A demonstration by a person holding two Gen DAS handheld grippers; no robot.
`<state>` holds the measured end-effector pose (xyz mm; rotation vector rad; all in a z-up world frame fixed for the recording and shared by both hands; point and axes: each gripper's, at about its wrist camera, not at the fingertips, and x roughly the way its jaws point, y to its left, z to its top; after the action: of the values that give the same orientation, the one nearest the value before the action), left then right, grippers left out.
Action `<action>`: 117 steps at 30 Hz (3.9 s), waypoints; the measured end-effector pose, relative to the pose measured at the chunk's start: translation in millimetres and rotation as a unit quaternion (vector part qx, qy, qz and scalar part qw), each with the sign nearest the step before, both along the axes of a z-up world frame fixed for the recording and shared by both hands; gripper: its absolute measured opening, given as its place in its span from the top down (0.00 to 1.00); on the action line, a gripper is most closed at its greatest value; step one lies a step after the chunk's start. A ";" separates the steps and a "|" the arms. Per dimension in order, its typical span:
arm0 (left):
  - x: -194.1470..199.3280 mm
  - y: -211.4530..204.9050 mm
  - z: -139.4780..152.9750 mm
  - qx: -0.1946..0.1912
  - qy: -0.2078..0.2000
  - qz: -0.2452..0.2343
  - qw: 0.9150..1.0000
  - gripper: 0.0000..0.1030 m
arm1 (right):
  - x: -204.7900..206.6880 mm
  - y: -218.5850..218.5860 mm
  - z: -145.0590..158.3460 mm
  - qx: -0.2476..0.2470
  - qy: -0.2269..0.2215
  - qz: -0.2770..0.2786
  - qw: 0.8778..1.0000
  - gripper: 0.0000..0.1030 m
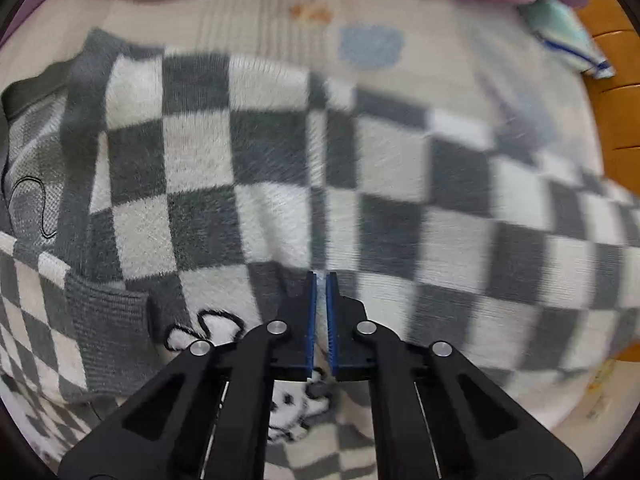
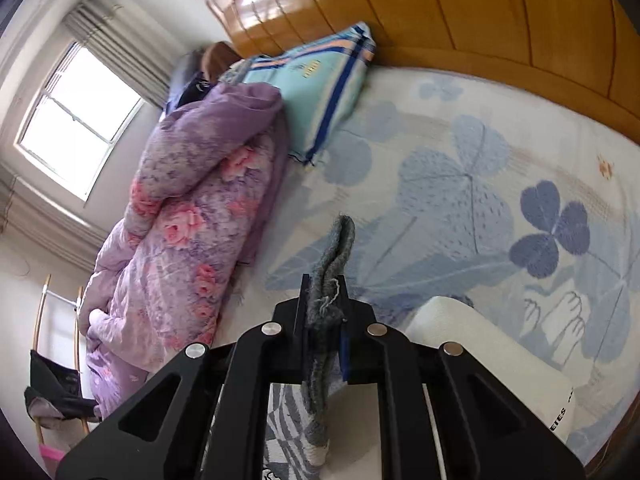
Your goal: Fold large clothes
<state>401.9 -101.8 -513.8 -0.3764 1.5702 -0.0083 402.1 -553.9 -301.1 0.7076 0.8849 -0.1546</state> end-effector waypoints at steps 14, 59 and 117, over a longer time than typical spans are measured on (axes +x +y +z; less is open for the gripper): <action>-10.3 10.9 -37.5 -0.053 -0.051 0.060 0.995 0.96 | 24.6 169.1 78.0 0.055 -0.113 0.231 0.965 0.90; -180.7 402.3 126.2 0.154 -0.036 0.180 0.971 0.98 | -115.3 639.5 -142.6 -0.003 0.095 0.452 0.887 0.89; -77.3 341.9 -6.2 0.087 -0.014 0.169 0.982 0.99 | 43.3 328.8 -238.6 -0.056 0.169 0.212 0.961 1.00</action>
<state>324.6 240.1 -520.0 -0.4979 1.4492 0.3815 445.4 -225.2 -539.7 0.3773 1.3255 0.0600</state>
